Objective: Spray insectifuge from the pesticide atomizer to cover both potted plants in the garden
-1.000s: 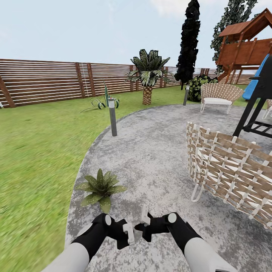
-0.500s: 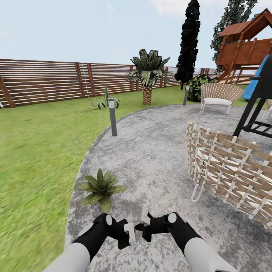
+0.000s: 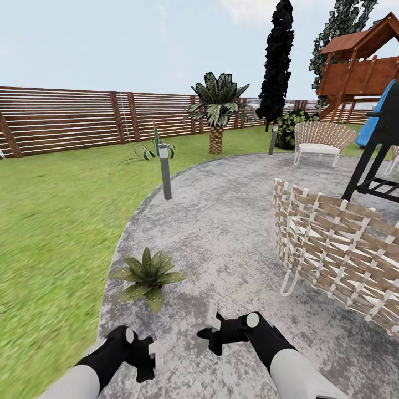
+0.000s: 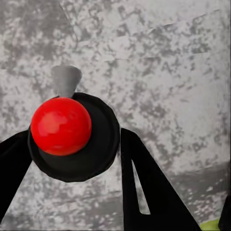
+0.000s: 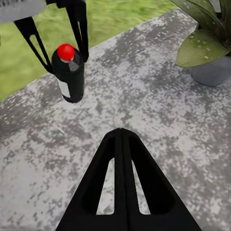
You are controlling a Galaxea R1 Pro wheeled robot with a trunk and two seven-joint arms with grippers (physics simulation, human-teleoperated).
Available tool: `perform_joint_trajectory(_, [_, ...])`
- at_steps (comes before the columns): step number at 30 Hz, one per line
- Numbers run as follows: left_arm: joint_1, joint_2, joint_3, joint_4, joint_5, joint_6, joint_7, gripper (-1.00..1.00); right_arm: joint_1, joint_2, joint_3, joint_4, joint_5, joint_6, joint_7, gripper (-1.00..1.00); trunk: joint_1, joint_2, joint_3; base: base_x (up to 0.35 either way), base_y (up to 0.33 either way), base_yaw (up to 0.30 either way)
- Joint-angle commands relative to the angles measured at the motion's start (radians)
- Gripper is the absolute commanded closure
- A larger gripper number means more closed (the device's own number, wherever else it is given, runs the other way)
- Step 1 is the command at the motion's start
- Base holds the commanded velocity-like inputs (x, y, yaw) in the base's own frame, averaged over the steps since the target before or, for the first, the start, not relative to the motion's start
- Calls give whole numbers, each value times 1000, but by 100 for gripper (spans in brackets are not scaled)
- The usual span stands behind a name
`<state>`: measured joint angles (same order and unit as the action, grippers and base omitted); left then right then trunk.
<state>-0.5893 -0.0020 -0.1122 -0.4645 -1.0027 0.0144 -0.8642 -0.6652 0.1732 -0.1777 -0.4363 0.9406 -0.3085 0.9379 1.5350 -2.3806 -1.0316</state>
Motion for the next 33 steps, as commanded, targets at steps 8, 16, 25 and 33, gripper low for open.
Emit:
perform_joint_trajectory(8, [13, 93, 78, 85, 134, -8, 106, 100, 4, 1, -12, 23, 8, -7, -1, -100, 0, 0, -1, 0, 0, 0])
perform_joint_trajectory(16, [70, 96, 147, 217, 568, -172, 405, 100, 58, -124, -97, 133, -148, -41, -364, -100, 0, 0, -1, 0, 0, 0])
perform_joint_trajectory(25, [225, 95, 150, 233, 945, -322, 821, 100, 257, -127, -129, 312, -374, -341, -1120, -100, 0, 0, -1, 0, 0, 0])
perform_joint_trajectory(33, [233, 87, 147, 309, 962, -334, 847, 100, 266, -133, -129, 388, -369, -391, -1166, -100, 0, 0, -1, 0, 0, 0])
